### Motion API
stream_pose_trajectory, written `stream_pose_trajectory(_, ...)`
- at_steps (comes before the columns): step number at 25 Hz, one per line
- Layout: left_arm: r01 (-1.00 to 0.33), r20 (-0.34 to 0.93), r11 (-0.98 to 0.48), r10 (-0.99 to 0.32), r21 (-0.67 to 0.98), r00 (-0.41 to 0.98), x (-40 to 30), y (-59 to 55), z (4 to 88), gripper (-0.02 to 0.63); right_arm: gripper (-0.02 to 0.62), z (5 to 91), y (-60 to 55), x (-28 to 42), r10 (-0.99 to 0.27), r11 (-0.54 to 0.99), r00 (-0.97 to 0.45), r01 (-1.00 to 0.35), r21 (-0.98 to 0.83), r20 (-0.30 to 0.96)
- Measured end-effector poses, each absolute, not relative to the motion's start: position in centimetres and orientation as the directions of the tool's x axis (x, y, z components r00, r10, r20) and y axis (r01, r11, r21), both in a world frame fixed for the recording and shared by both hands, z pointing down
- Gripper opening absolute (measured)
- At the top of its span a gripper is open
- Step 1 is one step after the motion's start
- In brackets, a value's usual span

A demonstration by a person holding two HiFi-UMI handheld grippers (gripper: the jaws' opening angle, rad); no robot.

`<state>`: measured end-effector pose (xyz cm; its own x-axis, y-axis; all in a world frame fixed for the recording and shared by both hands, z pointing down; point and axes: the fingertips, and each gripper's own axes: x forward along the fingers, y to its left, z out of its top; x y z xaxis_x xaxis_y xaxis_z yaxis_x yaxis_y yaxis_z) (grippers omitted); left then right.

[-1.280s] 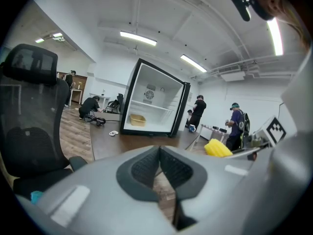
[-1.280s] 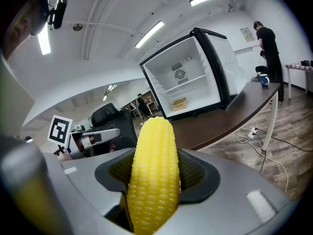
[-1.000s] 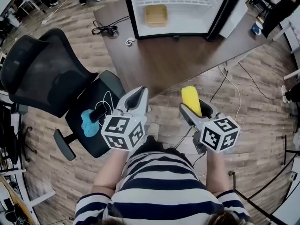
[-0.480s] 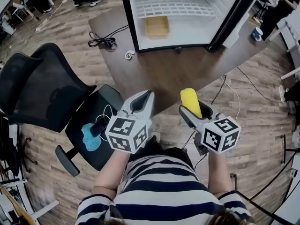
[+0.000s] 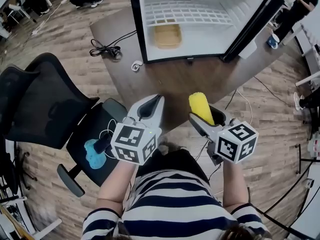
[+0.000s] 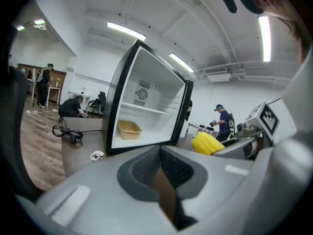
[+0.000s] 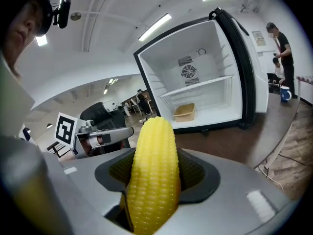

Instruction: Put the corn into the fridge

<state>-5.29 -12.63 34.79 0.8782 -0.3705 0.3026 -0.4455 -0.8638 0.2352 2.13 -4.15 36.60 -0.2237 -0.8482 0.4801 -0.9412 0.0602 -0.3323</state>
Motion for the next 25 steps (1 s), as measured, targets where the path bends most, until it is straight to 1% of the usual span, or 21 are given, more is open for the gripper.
stream_pose_trajectory(6, -0.469, 0.299, -0.856, -0.399, 0.216, 0.867, -3.4, -14.7, 34.1, 0.000, 0.256, 36.3, -6.7, 4.0, -0.837, 0.108, -0.250, -0.948, -0.299, 0.487)
stream_pose_trajectory(19, -0.587, 0.283, -0.787, -0.528, 0.189, 0.800, 2.0, -18.6, 33.1, 0.000, 0.256, 34.7, -12.0, 10.2, -0.798, 0.262, -0.362, -0.929, -0.263, 0.482)
stream_pose_trajectory(25, -0.623, 0.287, -0.763, -0.566, 0.171, 0.773, 4.2, -19.4, 32.9, 0.000, 0.256, 33.8, -14.0, 12.4, -0.781, 0.325, -0.401, -0.915, -0.237, 0.478)
